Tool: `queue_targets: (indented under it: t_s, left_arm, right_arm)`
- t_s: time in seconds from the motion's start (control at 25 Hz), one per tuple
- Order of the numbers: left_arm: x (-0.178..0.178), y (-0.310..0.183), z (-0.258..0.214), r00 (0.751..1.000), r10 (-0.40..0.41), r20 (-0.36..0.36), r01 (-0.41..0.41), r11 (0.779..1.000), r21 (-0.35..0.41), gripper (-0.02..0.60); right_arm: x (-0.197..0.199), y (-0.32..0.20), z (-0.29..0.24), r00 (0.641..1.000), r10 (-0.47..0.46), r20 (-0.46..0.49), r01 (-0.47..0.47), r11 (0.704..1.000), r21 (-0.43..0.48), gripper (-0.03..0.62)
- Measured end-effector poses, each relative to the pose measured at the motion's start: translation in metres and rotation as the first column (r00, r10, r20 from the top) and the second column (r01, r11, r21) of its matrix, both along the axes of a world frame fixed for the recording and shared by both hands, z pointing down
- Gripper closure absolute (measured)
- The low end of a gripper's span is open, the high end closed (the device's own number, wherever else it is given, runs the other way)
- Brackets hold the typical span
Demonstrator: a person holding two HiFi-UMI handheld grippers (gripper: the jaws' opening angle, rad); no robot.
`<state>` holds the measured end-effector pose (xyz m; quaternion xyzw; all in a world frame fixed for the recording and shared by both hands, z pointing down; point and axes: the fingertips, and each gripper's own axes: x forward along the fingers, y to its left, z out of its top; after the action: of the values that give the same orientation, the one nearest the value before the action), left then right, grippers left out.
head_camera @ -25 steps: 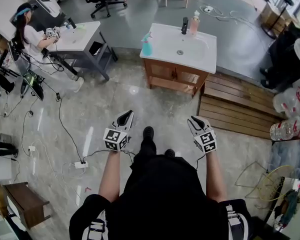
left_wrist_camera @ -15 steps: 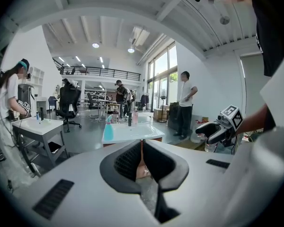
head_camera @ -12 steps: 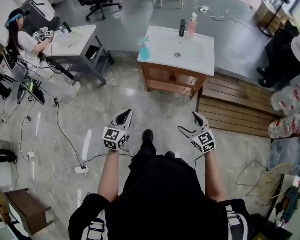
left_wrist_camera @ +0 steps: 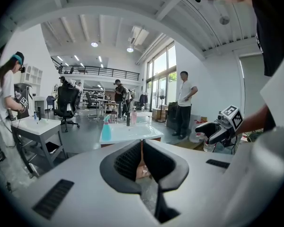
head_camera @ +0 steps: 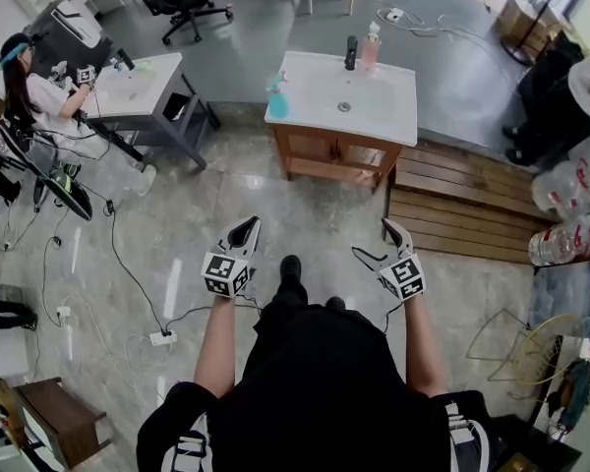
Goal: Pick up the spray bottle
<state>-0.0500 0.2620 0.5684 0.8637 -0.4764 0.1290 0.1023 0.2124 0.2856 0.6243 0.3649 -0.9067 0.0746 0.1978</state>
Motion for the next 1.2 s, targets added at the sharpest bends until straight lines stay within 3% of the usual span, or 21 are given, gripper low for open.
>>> queue_targets:
  t_s: [0.56, 1.2]
  left_arm:
    - [-0.011, -0.056, -0.001, 1.000, 0.029, -0.008, -0.029, 1.000, 0.002, 0.549]
    - [-0.070, -0.168, -0.004, 0.997, 0.082, -0.015, -0.082, 0.997, -0.002, 0.549]
  right_arm:
    - [-0.006, -0.049, -0.002, 0.998, 0.046, -0.049, -0.045, 0.999, 0.011, 0.146]
    - [-0.070, -0.143, -0.005, 0.993, 0.105, -0.059, -0.106, 0.994, -0.016, 0.161]
